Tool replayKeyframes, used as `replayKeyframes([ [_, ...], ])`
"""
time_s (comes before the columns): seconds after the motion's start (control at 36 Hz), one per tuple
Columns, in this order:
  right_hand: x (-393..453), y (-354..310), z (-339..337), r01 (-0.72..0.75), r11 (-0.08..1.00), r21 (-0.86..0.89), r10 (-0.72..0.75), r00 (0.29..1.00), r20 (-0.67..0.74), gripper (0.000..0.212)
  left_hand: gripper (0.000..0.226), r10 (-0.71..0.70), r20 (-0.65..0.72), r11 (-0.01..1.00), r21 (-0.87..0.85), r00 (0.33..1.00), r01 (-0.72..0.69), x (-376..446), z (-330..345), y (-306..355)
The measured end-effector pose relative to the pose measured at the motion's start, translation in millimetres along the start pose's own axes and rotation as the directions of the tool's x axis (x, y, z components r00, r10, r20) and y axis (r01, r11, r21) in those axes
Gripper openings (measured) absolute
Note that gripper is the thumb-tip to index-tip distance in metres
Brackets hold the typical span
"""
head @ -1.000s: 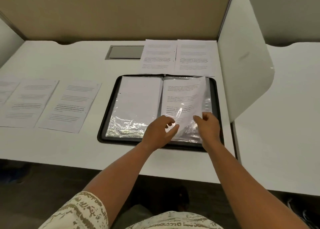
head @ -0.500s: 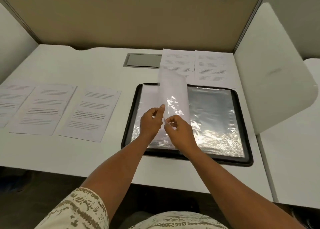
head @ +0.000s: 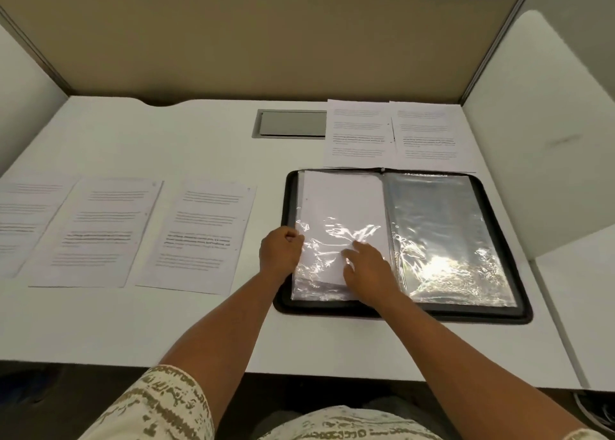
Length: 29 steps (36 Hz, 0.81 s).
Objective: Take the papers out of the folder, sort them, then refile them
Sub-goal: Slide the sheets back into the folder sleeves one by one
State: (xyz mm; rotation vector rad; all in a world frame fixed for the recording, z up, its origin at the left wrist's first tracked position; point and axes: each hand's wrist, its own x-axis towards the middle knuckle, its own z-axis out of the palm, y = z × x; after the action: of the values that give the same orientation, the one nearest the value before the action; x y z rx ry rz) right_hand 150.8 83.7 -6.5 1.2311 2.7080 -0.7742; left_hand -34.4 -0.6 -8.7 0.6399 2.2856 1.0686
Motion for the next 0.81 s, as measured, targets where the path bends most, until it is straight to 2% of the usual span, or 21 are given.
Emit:
replayKeyframes([
  [0.11,2,3,9,0.046,0.981,-0.187,-0.038,0.998,0.045,0.040,0.014,-0.011,0.041,0.996,0.091,0.999,0.007,-2,2,-7],
  [0.25,7,4,14,0.022,0.987,-0.160,-0.033,0.997,-0.068,0.033,0.009,-0.025,0.051,0.974,0.225,0.998,0.013,-2,2,-13],
  [0.33,18,3,6,0.012,0.978,-0.208,-0.024,0.998,-0.053,0.031,0.007,-0.006,0.054,0.961,0.278,0.999,-0.010,4,3,-11],
  [0.5,50,22,-30,0.076,0.992,0.105,-0.067,0.994,-0.080,0.028,0.014,0.127,-0.022,0.958,0.260,0.992,-0.117,26,12,1],
  [0.58,75,41,-49,0.071,0.987,0.145,-0.051,0.990,-0.134,0.025,0.030,0.137,-0.025,0.967,0.219,0.990,-0.129,43,19,18],
  [0.81,145,69,-97,0.012,0.983,0.184,0.025,0.980,-0.198,0.026,0.027,0.230,0.006,0.955,0.191,0.973,-0.227,96,44,72],
])
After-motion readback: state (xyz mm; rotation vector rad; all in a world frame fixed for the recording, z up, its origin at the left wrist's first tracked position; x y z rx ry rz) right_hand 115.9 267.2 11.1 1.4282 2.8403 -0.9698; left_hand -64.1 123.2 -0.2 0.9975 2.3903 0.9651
